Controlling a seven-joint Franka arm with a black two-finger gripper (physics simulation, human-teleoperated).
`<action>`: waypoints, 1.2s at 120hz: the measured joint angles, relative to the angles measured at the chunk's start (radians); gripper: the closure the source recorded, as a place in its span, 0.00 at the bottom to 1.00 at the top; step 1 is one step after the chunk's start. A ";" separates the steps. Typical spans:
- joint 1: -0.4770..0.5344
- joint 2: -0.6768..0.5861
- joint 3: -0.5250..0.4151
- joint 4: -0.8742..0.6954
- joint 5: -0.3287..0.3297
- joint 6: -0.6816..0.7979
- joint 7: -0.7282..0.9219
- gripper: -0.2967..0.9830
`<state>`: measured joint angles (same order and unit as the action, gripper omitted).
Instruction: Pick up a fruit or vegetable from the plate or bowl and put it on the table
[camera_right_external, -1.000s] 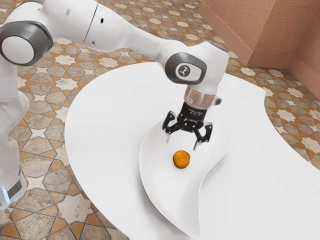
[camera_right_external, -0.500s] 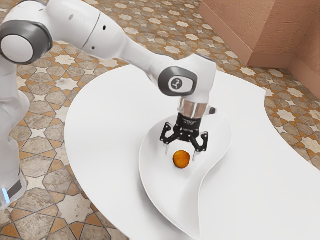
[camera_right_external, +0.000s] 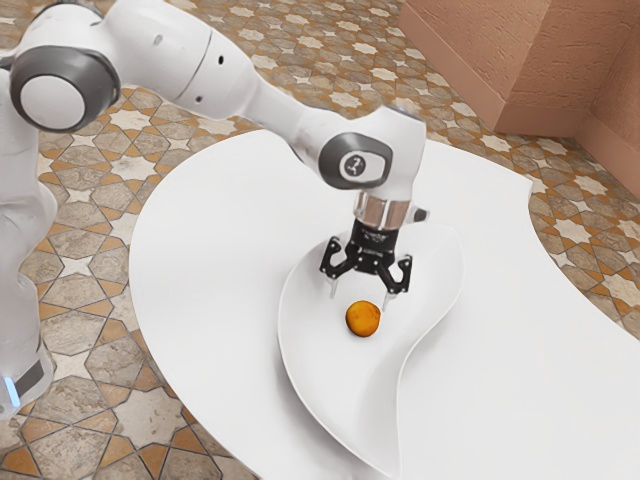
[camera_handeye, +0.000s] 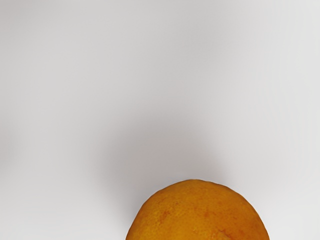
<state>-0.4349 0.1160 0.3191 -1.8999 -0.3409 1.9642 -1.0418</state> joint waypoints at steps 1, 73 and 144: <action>0.000 0.001 0.000 0.000 0.000 0.000 0.001 0.23; -0.007 0.102 -0.004 0.093 -0.003 0.025 0.068 0.23; -0.026 0.106 -0.002 0.070 -0.047 0.041 0.088 0.23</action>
<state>-0.4606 0.2222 0.3174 -1.8296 -0.3877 2.0049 -0.9534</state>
